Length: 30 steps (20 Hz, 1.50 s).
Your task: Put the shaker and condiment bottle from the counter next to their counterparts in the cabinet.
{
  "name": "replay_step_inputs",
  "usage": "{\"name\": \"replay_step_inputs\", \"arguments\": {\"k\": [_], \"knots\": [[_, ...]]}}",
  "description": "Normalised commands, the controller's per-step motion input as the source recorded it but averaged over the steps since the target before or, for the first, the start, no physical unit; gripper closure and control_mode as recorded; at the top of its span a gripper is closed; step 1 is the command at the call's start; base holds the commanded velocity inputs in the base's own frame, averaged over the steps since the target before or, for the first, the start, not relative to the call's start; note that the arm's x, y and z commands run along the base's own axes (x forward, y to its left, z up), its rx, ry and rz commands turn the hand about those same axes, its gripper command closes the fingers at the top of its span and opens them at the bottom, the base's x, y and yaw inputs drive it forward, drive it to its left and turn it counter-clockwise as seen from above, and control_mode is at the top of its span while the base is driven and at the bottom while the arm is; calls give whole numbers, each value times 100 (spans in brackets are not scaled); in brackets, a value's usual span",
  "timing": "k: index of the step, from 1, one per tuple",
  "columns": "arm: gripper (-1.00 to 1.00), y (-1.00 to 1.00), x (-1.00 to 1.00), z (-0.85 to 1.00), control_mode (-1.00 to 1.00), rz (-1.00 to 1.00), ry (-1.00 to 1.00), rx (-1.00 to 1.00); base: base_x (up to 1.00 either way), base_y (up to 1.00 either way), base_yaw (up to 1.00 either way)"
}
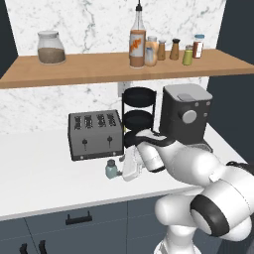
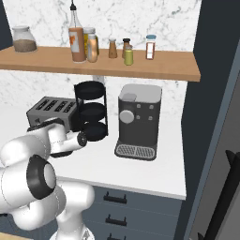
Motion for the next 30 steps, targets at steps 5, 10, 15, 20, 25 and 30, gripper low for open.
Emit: {"name": "replay_step_inputs", "arguments": {"k": [5, 10, 15, 20, 25, 30], "knots": [[-100, 7, 16, -4, -100, -1, 0, 5, 0, 0, 0], [-100, 3, 13, -6, -100, 0, 0, 4, 0, 0, 0], [-100, 14, 16, -22, -100, 0, 0, 1, 0, 0, 0], [-100, 8, 14, -15, -100, -1, 0, 2, 0, 0, 0], [-100, 20, 12, -20, -100, -1, 2, 1, 0, 0, 0], [100, 18, 7, -19, -100, 0, 8, 1, 0, 0, 0]]}}
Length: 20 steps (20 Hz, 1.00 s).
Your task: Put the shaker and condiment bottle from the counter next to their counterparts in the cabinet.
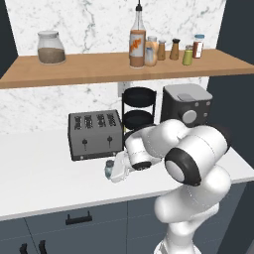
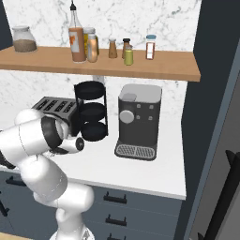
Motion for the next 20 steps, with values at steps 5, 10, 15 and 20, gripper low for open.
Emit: {"name": "replay_step_inputs", "arguments": {"k": [5, 10, 15, 20], "knots": [[100, -6, 24, -7, -100, 0, 9, 0, 0, 0, 0], [100, -29, -3, 64, -100, 0, -13, -13, 0, 0, 0], [100, -53, -45, 51, -100, 0, -17, -15, 0, 0, 0], [100, -74, -12, 53, -100, -11, -3, -4, 0, 0, 0]]}}
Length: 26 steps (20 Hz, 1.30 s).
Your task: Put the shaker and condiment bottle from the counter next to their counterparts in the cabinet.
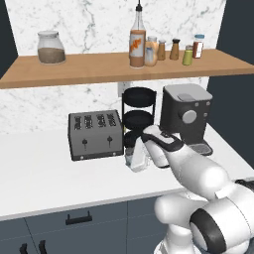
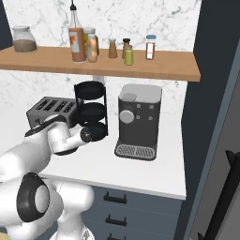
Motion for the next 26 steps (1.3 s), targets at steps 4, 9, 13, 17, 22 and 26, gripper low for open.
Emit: {"name": "replay_step_inputs", "arguments": {"k": [4, 9, 13, 17, 22, 26], "knots": [[100, -80, -2, 53, -100, -20, 0, 0, 0, 0, 0], [100, -69, 0, 56, -100, -20, 0, 0, 0, 0, 0], [100, -69, 0, 67, -100, -21, 0, 0, 0, 0, 0], [100, -78, 0, 67, -100, -24, 0, 0, 0, 0, 0], [100, -73, 0, 66, -100, -24, 0, 0, 0, 0, 0], [100, -66, 0, 50, -100, -27, -1, 0, 0, 0, 0]]}}
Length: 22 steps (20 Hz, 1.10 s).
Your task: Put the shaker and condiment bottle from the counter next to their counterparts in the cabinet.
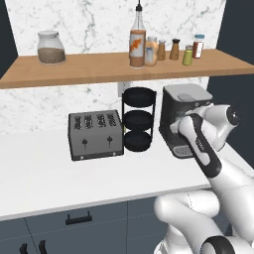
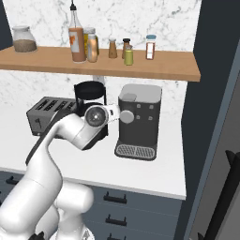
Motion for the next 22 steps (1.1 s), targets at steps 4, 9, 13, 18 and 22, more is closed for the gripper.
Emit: {"name": "replay_step_inputs", "arguments": {"k": [4, 9, 13, 18, 22], "knots": [[100, -60, 0, 54, -100, -28, -8, 0, 0, 0, 0], [100, -63, 0, 60, -100, -27, -7, 0, 0, 0, 0], [100, -49, 0, 50, -100, -21, -5, 0, 0, 0, 0], [100, -41, -9, 54, -100, -16, -12, 0, 0, 0, 0], [100, -37, -30, 62, -100, -13, -17, 0, 0, 0, 0]]}}
